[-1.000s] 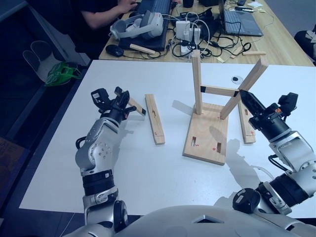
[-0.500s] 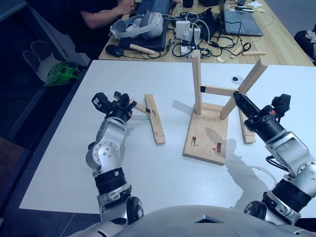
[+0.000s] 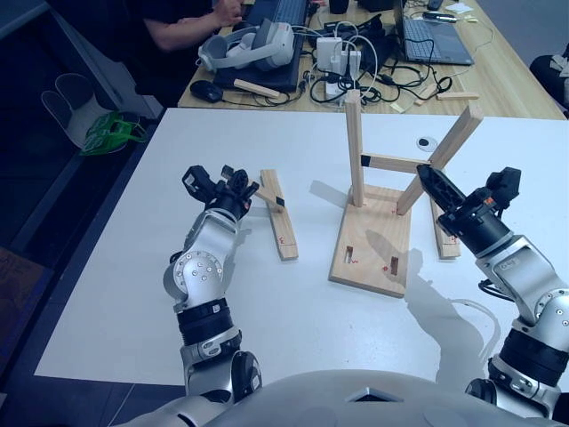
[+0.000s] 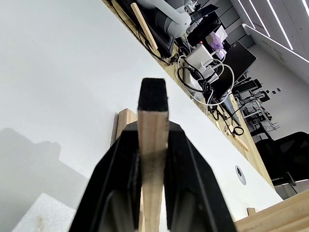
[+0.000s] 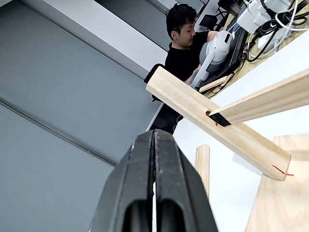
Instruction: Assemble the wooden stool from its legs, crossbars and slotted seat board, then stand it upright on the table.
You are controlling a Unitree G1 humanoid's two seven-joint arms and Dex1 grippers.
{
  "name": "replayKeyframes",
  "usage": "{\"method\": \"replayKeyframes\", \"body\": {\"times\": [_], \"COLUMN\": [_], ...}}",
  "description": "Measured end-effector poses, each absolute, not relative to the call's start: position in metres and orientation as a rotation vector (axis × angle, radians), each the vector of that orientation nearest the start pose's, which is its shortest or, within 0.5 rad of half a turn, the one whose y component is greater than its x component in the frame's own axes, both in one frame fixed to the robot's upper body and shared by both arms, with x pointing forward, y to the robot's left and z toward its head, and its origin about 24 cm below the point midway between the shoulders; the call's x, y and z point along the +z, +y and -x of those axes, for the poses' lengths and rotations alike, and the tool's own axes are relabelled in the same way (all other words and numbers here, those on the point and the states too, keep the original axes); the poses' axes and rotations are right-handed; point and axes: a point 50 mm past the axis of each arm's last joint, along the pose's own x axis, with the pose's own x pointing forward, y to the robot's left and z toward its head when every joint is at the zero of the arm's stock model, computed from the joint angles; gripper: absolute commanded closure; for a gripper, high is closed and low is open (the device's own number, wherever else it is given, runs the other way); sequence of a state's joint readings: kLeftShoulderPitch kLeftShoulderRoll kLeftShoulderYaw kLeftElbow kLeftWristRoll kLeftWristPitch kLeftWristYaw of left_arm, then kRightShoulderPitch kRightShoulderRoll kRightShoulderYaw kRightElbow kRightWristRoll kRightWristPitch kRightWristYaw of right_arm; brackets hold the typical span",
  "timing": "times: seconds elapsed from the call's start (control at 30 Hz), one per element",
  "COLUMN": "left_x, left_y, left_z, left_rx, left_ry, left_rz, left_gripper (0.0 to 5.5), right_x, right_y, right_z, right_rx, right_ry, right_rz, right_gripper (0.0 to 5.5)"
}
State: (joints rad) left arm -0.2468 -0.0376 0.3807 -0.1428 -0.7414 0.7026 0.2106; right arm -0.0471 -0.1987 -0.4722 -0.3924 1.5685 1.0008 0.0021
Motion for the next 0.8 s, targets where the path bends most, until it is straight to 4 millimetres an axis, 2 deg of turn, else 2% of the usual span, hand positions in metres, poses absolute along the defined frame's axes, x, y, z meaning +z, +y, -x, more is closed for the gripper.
{"method": "replayKeyframes", "body": {"times": [0.27, 0.5, 0.8], "left_x": [0.0759, 0.0820, 0.0833], "left_y": [0.1791, 0.1852, 0.1876], "left_z": [-0.2888, -0.2908, -0.2912], "left_rx": [0.110, 0.156, 0.250], "left_ry": [0.286, 0.272, 0.283], "left_rz": [0.741, 0.644, 0.753], "left_gripper": [5.11, 5.11, 5.11], "right_x": [0.1341, 0.1311, 0.1320], "right_y": [-0.1841, -0.1842, -0.1830], "right_z": [-0.2210, -0.2199, -0.2207], "right_rx": [0.625, 0.613, 0.626], "right_ry": [0.190, 0.205, 0.210], "right_rz": [-1.055, -1.058, -1.067], "right_gripper": [5.50, 5.50, 5.50]}}
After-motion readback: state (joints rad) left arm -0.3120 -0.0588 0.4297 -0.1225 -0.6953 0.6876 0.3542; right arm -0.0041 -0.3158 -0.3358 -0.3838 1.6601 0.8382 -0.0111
